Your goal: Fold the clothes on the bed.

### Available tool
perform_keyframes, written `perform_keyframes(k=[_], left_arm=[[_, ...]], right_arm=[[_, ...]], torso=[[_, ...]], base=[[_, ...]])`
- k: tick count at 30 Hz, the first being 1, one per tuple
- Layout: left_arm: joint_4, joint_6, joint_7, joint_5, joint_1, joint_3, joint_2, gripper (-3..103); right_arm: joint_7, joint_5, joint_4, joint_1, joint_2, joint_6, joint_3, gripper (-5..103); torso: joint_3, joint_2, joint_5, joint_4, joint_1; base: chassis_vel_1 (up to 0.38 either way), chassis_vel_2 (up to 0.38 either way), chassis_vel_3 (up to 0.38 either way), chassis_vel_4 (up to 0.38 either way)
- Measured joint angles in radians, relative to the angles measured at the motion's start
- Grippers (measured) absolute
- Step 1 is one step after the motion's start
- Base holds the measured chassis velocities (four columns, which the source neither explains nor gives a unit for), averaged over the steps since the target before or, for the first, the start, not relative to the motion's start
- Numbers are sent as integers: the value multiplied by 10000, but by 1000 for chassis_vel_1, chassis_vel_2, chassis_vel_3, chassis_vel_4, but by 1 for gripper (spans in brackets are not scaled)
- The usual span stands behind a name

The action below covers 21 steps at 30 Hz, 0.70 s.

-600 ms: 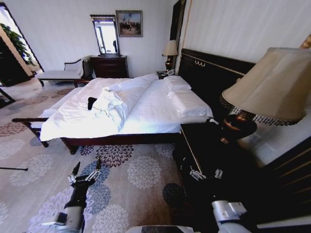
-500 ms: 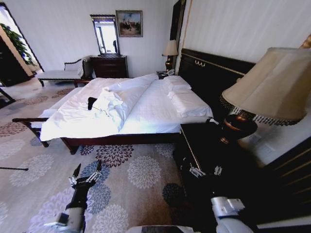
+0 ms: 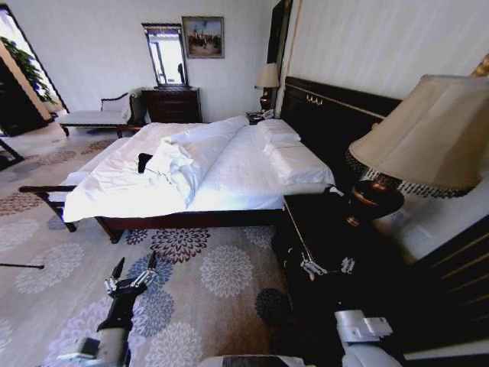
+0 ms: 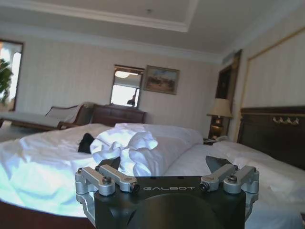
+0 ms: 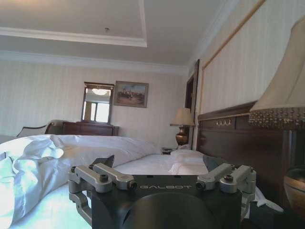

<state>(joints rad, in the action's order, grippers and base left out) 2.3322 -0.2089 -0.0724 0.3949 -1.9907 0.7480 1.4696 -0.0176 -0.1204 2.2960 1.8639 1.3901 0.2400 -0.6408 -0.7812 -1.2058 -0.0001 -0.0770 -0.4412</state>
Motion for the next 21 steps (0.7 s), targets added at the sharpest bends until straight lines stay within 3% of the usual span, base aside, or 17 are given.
perform_keyframes(k=[8, 21], left_arm=[[7, 232, -358, 374, 286, -149, -66, 100], [-233, 403, -349, 621, 635, 19, -285, 100]], right_arm=[[266, 145, -68, 133, 295, -229, -51, 100], [553, 366, 3, 401, 588, -337, 52, 100]], torso=[[0, -1, 0, -2, 0], [0, 0, 1, -1, -1]], base=[[0, 0, 0, 0], [0, 0, 0, 0]])
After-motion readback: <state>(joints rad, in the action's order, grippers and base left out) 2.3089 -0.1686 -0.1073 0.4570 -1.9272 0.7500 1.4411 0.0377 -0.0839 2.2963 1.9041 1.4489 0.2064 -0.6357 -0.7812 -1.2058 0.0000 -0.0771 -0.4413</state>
